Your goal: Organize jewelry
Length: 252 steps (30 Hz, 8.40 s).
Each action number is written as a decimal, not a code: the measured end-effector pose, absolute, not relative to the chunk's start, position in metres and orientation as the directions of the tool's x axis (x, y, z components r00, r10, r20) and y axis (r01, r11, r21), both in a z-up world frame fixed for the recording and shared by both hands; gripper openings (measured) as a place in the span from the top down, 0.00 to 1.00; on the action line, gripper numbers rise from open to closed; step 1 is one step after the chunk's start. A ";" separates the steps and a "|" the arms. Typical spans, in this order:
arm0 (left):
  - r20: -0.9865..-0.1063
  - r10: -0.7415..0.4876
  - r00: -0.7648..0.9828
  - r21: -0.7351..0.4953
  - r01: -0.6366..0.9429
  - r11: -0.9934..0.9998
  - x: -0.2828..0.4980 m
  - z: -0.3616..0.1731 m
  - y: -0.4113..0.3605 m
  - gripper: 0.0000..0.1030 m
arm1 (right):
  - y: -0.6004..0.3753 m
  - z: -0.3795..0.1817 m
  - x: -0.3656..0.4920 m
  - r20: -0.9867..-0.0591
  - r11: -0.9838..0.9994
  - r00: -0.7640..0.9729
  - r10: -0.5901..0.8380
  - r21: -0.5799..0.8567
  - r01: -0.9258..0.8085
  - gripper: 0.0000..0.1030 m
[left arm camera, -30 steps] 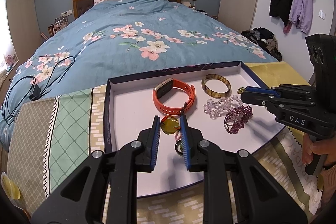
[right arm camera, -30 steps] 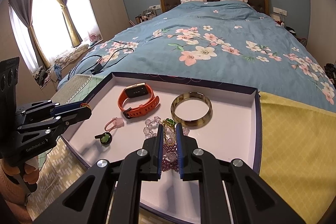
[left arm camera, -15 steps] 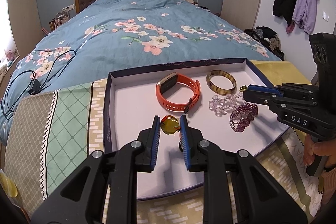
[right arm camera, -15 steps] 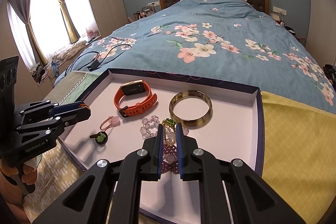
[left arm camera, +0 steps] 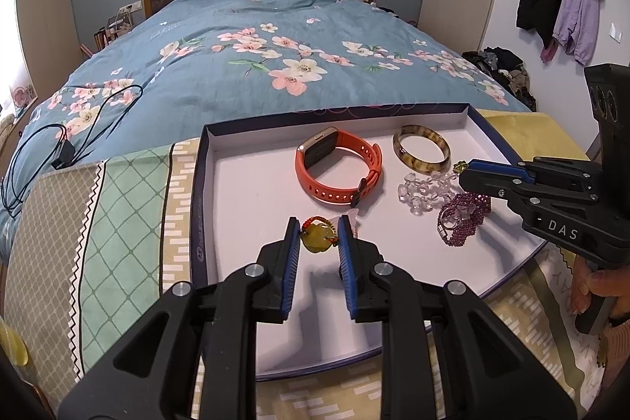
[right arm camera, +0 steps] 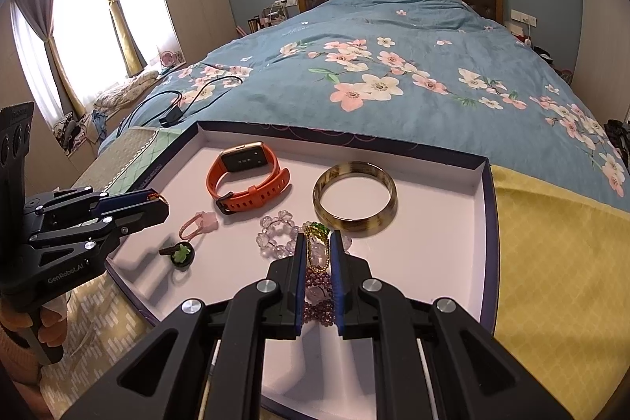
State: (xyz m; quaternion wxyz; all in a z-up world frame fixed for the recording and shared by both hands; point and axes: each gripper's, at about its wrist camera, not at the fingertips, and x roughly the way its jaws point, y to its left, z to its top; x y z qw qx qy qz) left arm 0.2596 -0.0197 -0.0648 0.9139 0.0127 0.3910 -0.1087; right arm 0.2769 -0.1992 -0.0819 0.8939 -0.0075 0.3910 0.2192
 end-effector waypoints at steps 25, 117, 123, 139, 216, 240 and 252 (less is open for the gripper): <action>-0.708 -0.201 0.676 -0.085 0.201 0.976 0.248 -0.062 -0.013 0.38 | -0.209 -0.076 0.257 -0.667 0.904 0.623 0.408 0.196 -0.381 0.52; -0.250 -0.052 0.967 -0.069 0.036 0.997 0.015 0.026 0.007 0.06 | -0.216 -0.013 0.049 -0.162 0.985 0.971 0.175 0.024 -0.174 0.07; -0.249 -0.053 0.967 -0.068 0.037 0.997 0.015 0.026 0.006 0.06 | -0.216 -0.012 0.049 -0.163 0.985 0.971 0.174 0.024 -0.172 0.07; -0.244 -0.053 0.968 -0.065 0.038 0.997 0.014 0.025 0.002 0.06 | -0.215 -0.010 0.050 -0.155 0.984 0.972 0.176 0.028 -0.173 0.07; -0.254 -0.062 0.965 -0.066 0.046 0.997 0.013 0.019 -0.002 0.06 | -0.212 -0.016 0.047 -0.167 0.984 0.970 0.177 0.034 -0.174 0.07; -0.253 -0.056 0.966 -0.062 0.042 0.997 0.015 0.015 0.000 0.06 | -0.211 -0.014 0.049 -0.169 0.984 0.969 0.179 0.037 -0.175 0.07; -0.258 -0.049 0.965 -0.055 0.036 0.998 0.015 0.016 0.003 0.06 | -0.214 -0.015 0.052 -0.176 0.983 0.968 0.181 0.036 -0.177 0.07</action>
